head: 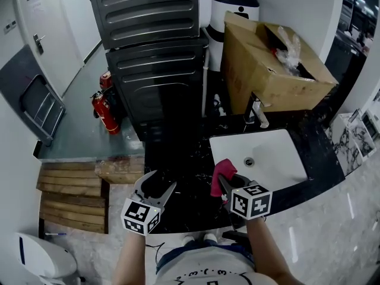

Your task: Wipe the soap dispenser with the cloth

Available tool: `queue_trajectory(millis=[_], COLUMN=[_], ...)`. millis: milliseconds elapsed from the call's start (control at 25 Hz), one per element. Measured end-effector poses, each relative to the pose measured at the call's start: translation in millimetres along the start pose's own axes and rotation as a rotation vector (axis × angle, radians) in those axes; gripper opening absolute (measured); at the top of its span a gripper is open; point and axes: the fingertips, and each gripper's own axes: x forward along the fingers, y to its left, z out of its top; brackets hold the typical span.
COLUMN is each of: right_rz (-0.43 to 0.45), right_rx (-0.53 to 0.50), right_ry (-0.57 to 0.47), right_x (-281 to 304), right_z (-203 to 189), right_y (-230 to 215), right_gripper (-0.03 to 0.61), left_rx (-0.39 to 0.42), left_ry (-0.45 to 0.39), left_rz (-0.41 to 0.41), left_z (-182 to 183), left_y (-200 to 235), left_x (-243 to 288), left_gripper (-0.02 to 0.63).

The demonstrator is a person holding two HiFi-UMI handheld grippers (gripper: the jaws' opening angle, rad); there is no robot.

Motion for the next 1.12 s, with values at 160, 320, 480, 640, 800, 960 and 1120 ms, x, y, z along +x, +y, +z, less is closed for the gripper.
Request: queue_trajectory(millis=[160, 320, 480, 640, 800, 960, 1120], right_rz=[0.018, 0.043, 0.062, 0.083, 0.126, 0.189, 0.282], right_rx=[-0.001, -0.008, -0.024, -0.041, -0.069, -0.132, -0.202], right_ry=[0.002, 0.002, 0.005, 0.009, 0.019, 0.016, 0.016], right_x=[5, 9, 11, 12, 17, 26, 36], right_z=[-1, 0, 0, 0, 0, 9, 18], right_y=[9, 21, 30, 40, 57, 83, 117], right_gripper=[0.049, 0.049, 0.049, 0.049, 0.049, 0.049, 0.049], left_rx=[-0.011, -0.022, -0.086, -0.295, -0.595, -0.680, -0.727], left_ry=[-0.002, 0.004, -0.030, -0.115, -0.260, -0.300, -0.301], left_rz=[0.029, 0.037, 0.064, 0.075, 0.087, 0.132, 0.168], left_z=[-1, 1, 3, 7, 2, -7, -15], left_y=[-5, -15, -17, -5, 17, 30, 36], left_x=[1, 12, 16, 16, 6, -5, -12], left_gripper=[0.221, 0.158, 0.106, 0.109, 0.112, 0.106, 0.104])
